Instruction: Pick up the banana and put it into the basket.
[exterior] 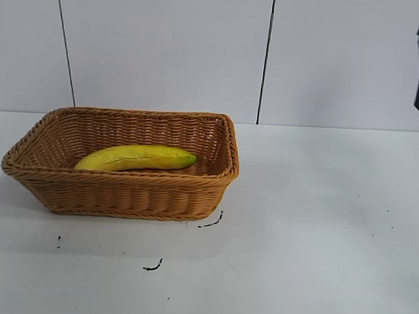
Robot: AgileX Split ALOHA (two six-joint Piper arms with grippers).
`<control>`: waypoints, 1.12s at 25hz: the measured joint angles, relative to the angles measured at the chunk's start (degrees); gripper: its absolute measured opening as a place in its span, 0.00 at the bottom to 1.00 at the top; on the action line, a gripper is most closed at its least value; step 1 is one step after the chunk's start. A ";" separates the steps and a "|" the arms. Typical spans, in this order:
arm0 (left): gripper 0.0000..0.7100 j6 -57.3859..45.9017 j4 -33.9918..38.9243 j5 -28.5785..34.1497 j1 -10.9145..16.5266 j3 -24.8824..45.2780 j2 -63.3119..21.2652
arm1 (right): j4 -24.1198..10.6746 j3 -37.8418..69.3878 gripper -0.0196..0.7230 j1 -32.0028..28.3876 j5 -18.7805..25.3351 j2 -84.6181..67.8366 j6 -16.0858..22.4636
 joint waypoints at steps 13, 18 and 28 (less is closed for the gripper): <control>0.98 0.00 0.00 0.00 0.00 0.00 0.00 | 0.23 21.74 0.93 0.00 -10.16 -39.49 -0.82; 0.98 0.00 0.00 0.00 0.00 0.00 0.00 | 0.40 21.96 0.93 0.00 -10.20 -48.90 -0.82; 0.98 0.00 0.00 0.00 0.00 0.00 0.00 | 0.40 22.09 0.93 0.00 -10.20 -64.56 -0.82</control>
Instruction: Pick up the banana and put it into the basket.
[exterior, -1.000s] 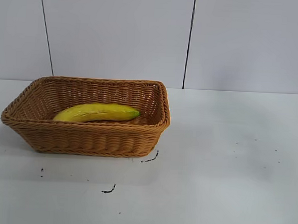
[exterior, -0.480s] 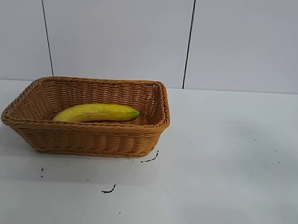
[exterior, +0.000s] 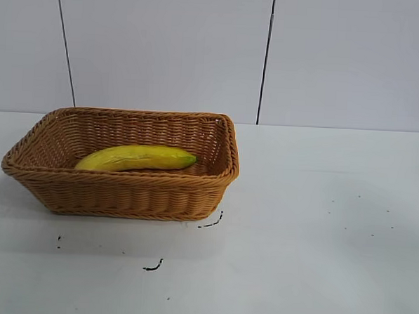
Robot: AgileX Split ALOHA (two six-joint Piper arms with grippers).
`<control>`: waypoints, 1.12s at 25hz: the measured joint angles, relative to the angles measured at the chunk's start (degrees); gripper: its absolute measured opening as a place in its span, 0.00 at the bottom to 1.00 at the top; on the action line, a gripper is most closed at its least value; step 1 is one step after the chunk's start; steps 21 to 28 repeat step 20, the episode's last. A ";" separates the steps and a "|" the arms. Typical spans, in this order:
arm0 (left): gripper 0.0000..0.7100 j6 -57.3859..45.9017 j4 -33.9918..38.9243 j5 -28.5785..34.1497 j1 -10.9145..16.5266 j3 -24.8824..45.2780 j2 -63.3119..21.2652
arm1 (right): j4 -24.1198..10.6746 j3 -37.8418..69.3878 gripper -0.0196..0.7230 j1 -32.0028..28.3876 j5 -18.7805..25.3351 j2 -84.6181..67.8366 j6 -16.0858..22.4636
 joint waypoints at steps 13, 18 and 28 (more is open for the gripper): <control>0.98 0.00 0.00 -0.01 0.00 0.00 0.00 | 0.05 0.00 0.93 0.05 0.09 -1.65 0.00; 0.98 0.00 0.00 -0.01 0.00 0.00 0.00 | 0.05 0.00 0.93 0.05 0.09 -1.65 0.00; 0.98 0.00 0.00 -0.01 0.00 0.00 0.00 | 0.05 0.00 0.93 0.05 0.09 -1.65 0.00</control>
